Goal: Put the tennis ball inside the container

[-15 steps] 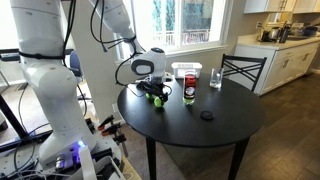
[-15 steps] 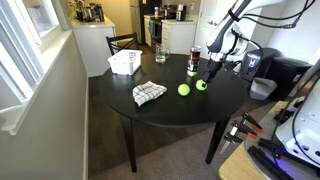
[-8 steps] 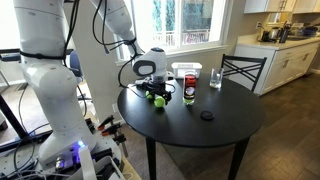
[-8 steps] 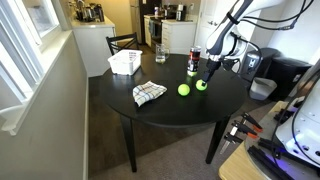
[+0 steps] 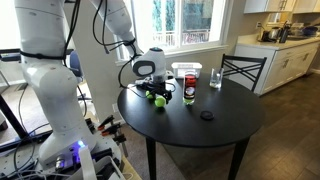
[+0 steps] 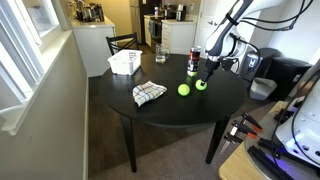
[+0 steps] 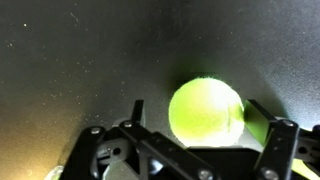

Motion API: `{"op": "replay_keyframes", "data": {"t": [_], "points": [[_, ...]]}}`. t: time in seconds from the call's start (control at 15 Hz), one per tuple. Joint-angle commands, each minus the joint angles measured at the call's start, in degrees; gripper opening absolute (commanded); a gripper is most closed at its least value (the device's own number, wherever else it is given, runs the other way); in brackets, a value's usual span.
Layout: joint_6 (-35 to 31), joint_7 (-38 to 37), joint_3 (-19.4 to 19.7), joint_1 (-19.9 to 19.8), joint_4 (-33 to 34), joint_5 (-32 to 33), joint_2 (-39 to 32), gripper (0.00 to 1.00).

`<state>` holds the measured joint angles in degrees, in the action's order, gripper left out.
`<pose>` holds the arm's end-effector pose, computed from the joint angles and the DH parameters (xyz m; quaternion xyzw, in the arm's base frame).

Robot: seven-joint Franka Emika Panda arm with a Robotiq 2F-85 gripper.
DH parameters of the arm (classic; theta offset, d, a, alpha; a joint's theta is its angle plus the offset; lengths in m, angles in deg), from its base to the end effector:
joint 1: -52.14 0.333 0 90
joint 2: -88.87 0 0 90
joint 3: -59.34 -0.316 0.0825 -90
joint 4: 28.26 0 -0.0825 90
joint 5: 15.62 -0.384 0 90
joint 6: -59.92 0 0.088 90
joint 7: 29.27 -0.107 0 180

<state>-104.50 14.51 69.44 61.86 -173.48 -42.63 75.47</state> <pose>0.4634 -0.0319 0.1968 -0.9845 -0.1572 -0.0718 0.0300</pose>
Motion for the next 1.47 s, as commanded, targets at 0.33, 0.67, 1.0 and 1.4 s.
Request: {"op": "replay_keyframes", "data": {"t": [0.33, 0.67, 1.0, 1.4], "points": [[-5.9, -0.5, 1.0, 2.9, 0.9, 3.8, -4.5, 1.00], [-9.5, 0.3, 1.3, 4.2, 0.8, 4.1, -4.8, 1.00], [-9.3, -0.3, 1.6, 4.9, 0.8, 3.8, -4.8, 1.00], [-8.6, -1.0, 2.0, 5.0, 0.9, 3.5, -4.9, 1.00]]}}
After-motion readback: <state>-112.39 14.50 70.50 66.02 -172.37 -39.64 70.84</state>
